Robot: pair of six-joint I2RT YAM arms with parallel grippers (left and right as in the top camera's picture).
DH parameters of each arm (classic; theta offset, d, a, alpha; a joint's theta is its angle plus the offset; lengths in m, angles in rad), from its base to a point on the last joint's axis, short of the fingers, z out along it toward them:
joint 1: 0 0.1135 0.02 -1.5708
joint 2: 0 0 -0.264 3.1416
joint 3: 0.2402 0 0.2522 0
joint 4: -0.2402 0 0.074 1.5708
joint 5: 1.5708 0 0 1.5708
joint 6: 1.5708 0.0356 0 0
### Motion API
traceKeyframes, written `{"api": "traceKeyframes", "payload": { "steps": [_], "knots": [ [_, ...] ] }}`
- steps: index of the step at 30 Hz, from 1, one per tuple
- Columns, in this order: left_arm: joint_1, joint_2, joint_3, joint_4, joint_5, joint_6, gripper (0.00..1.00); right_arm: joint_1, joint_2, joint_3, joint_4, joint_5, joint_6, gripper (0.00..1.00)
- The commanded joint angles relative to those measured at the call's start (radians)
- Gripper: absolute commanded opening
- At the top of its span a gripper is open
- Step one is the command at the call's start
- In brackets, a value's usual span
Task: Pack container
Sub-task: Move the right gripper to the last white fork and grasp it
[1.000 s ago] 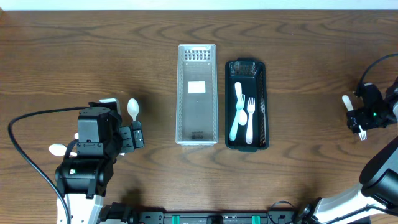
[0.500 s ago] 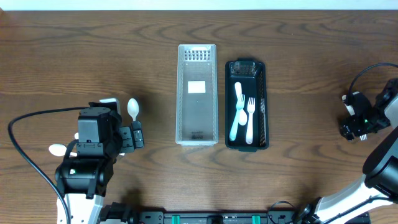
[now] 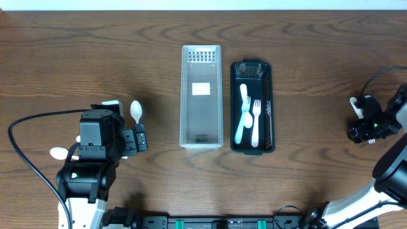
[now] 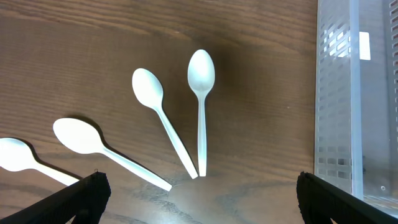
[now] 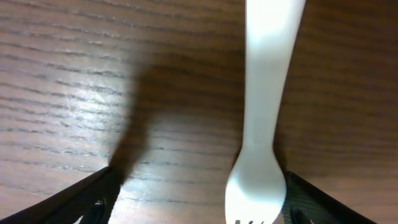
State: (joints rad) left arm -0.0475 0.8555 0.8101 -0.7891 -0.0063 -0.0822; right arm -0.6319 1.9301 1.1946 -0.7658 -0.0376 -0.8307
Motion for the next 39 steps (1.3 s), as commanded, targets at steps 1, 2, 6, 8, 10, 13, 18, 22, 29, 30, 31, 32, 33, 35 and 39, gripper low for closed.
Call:
{"api": "traceKeyframes", "payload": {
  "steps": [1,2,6,8,10,13,18,22,29,30,31,32,33,35,39],
  "knots": [
    [0.004,0.0,0.014,-0.003,0.0,-0.009,0.98,-0.007,0.021,-0.013,-0.008,-0.027,0.034,0.8],
    [0.004,-0.001,0.014,-0.003,-0.001,-0.009,0.98,-0.008,0.021,-0.013,-0.008,-0.027,0.034,0.78],
    [0.004,0.0,0.014,-0.003,0.0,-0.01,0.98,-0.008,0.021,-0.013,-0.009,-0.027,0.034,0.69],
    [0.004,-0.001,0.014,-0.003,0.0,-0.009,0.98,-0.008,0.021,-0.013,-0.008,-0.027,0.034,0.62],
    [0.004,-0.001,0.014,-0.003,0.0,-0.009,0.98,-0.007,0.021,-0.013,-0.008,-0.027,0.034,0.55],
    [0.004,-0.001,0.014,-0.003,0.0,-0.009,0.98,-0.007,0.021,-0.013,-0.008,-0.031,0.034,0.47],
    [0.004,0.0,0.014,-0.003,0.0,-0.009,0.98,-0.007,0.021,-0.013,-0.008,-0.061,0.036,0.33],
    [0.004,-0.001,0.014,-0.003,0.0,-0.009,0.98,-0.007,0.021,-0.013,-0.008,-0.072,0.057,0.31],
    [0.004,-0.001,0.014,-0.003,0.0,-0.01,0.98,-0.005,0.021,-0.013,0.004,-0.073,0.135,0.24],
    [0.004,-0.001,0.014,-0.003,0.0,-0.009,0.98,-0.003,0.021,-0.013,0.005,-0.073,0.151,0.24],
    [0.004,-0.001,0.014,-0.003,0.0,-0.01,0.98,0.0,0.021,-0.013,0.008,-0.073,0.171,0.21],
    [0.004,-0.001,0.014,-0.003,0.0,-0.01,0.98,0.004,0.021,-0.013,0.012,-0.075,0.189,0.18],
    [0.004,-0.001,0.014,-0.003,0.0,-0.01,0.98,0.01,0.021,-0.013,0.015,-0.076,0.217,0.15],
    [0.004,-0.001,0.014,-0.003,0.0,-0.009,0.98,0.023,0.021,-0.011,0.016,-0.077,0.261,0.11],
    [0.004,-0.001,0.014,-0.003,0.0,-0.01,0.98,0.075,0.006,0.005,0.017,-0.105,0.37,0.03]
  ]
}}
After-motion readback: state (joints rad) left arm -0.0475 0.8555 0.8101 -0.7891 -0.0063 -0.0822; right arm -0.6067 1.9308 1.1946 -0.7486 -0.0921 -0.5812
